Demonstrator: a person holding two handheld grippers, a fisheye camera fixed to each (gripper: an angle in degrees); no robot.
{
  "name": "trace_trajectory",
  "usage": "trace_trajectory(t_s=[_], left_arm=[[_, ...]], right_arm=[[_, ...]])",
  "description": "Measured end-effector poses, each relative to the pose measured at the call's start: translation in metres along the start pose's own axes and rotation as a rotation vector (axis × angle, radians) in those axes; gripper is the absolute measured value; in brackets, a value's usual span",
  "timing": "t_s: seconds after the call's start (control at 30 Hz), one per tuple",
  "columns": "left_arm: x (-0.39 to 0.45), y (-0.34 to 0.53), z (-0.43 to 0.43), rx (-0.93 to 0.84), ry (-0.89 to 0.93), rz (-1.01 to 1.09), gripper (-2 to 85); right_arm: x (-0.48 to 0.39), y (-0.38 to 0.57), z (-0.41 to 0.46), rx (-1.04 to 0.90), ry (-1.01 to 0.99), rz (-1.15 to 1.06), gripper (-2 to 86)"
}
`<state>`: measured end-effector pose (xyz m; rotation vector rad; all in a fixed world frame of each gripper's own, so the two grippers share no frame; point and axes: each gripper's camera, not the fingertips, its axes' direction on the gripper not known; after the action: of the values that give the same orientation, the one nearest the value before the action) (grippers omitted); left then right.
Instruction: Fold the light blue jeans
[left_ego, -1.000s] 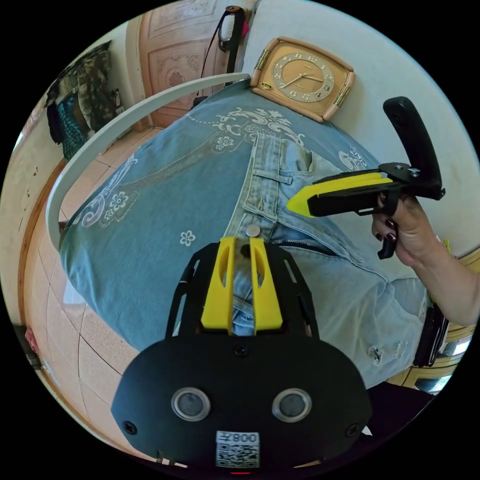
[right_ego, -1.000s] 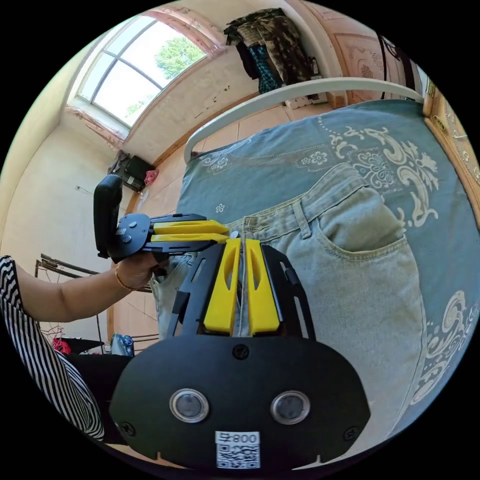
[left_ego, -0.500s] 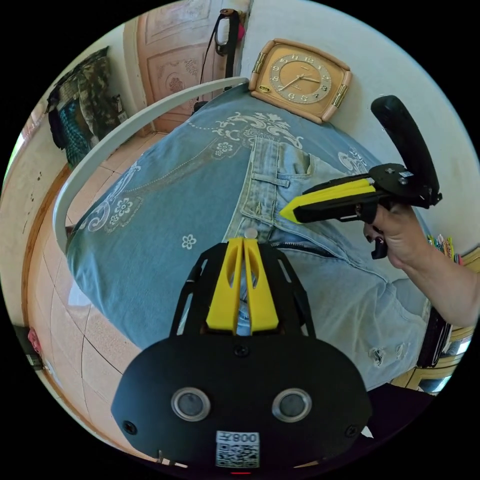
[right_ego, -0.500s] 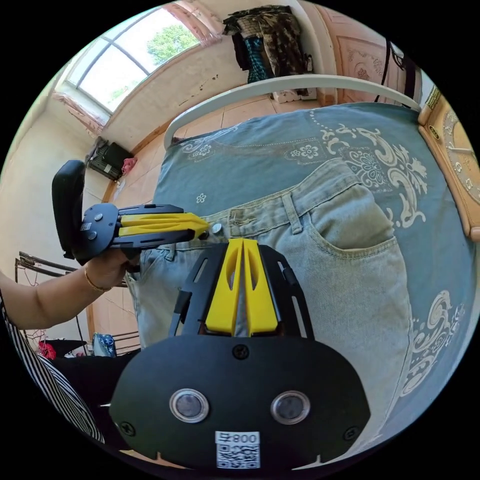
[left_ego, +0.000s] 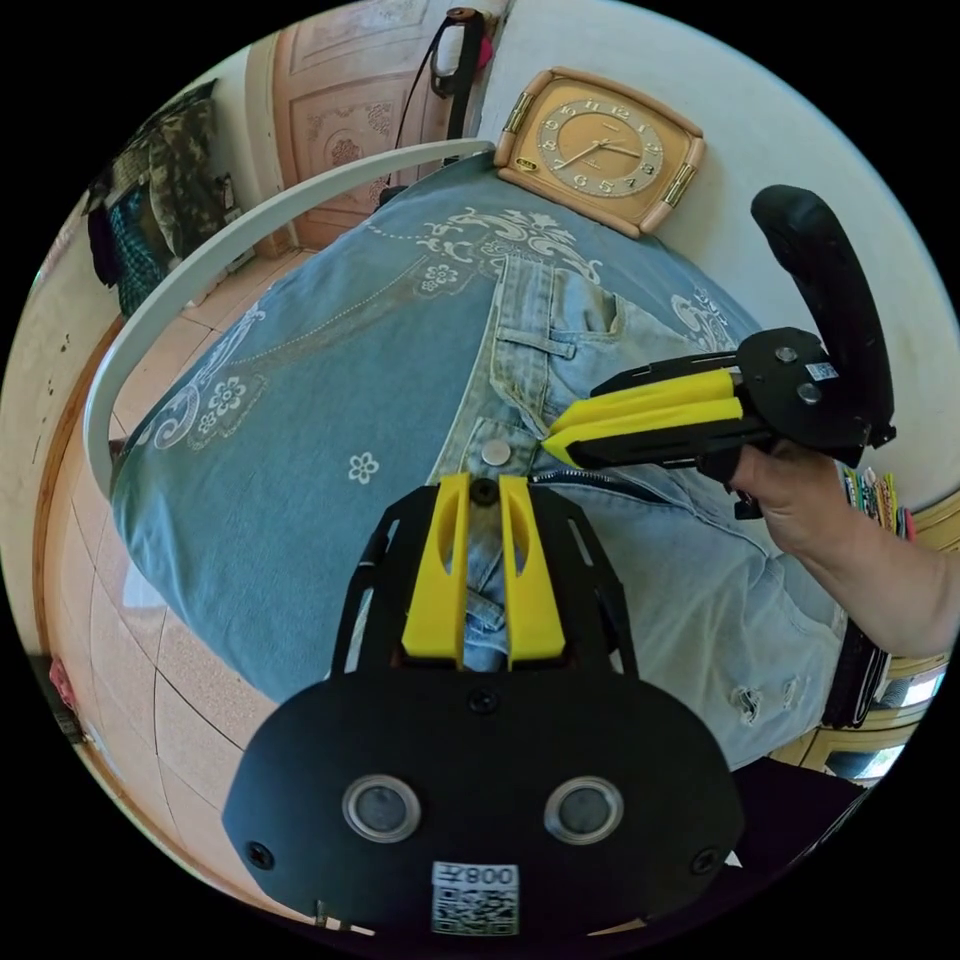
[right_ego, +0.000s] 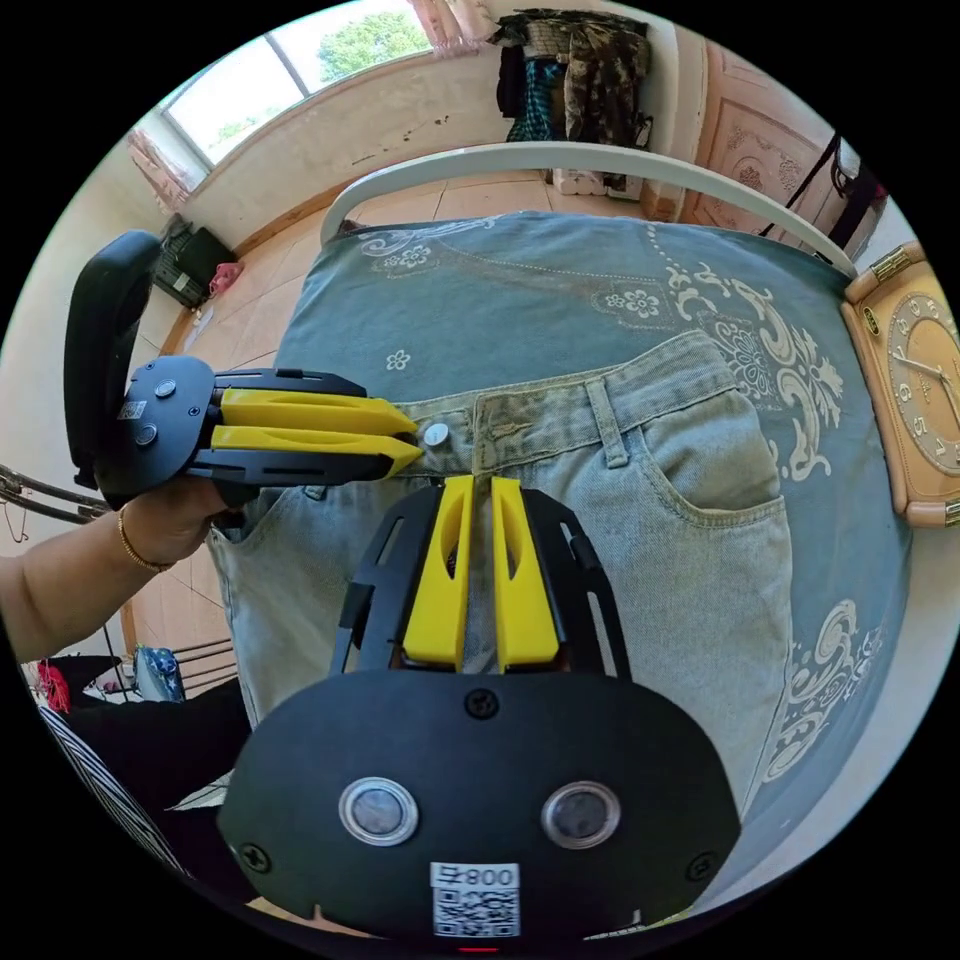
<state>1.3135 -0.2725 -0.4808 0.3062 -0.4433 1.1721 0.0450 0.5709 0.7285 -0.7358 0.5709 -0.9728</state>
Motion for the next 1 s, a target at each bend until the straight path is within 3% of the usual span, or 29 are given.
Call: trace_trajectory(t_s=[0.23, 0.67, 1.0], left_arm=[[-0.005, 0.000, -0.007, 0.045, 0.048, -0.031, 5.2], [-0.008, -0.009, -0.016, 0.113, 0.042, -0.008, 5.3], [-0.016, -0.004, 0.004, 0.060, 0.044, -0.014, 5.4]], right_arm=[[0.024, 0.012, -0.015, 0.051, -0.129, 0.076, 1.3], [0.092, 0.059, -0.063, 0.349, -0.525, 0.277, 0.8], [0.071, 0.032, -0.036, 0.170, -0.455, 0.085, 0.8]])
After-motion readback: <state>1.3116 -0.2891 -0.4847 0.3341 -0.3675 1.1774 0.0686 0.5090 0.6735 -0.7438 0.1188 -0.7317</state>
